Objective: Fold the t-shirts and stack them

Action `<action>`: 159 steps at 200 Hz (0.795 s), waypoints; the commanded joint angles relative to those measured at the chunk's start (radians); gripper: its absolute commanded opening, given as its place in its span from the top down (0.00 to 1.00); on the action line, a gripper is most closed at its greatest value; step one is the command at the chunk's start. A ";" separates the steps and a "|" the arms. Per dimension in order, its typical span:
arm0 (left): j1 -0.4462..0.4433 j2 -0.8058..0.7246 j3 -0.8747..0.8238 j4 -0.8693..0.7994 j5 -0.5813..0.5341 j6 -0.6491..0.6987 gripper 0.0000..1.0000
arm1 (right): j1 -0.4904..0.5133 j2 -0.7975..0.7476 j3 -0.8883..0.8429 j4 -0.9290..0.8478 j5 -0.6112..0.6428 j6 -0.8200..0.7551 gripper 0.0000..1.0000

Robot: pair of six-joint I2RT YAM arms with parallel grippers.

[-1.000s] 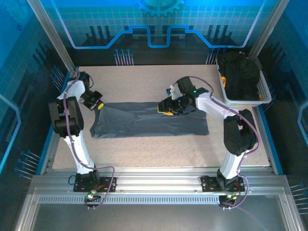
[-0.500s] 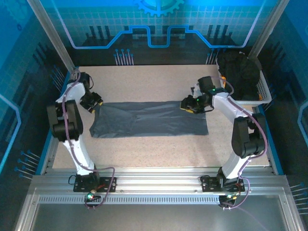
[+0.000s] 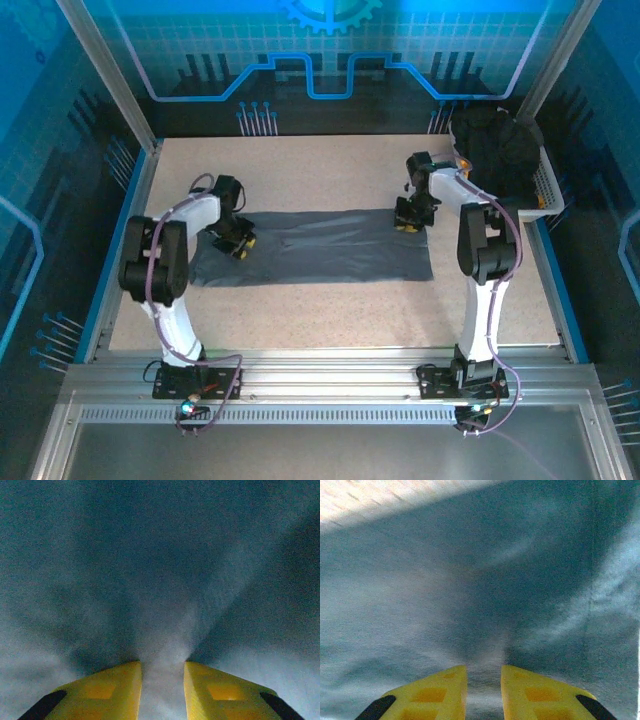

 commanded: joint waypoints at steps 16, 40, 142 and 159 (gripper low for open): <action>-0.014 0.204 0.268 -0.019 0.014 -0.013 0.68 | 0.002 -0.007 -0.057 -0.126 0.082 0.013 0.72; -0.053 0.391 0.556 -0.078 0.040 0.073 0.65 | 0.039 -0.091 -0.205 -0.114 0.088 0.047 0.70; -0.232 0.962 1.369 0.441 0.258 -0.058 0.53 | 0.479 -0.252 -0.504 0.153 -0.231 0.465 0.66; -0.232 0.955 1.397 0.471 0.252 -0.076 0.51 | 0.471 -0.250 -0.448 0.118 -0.221 0.471 0.64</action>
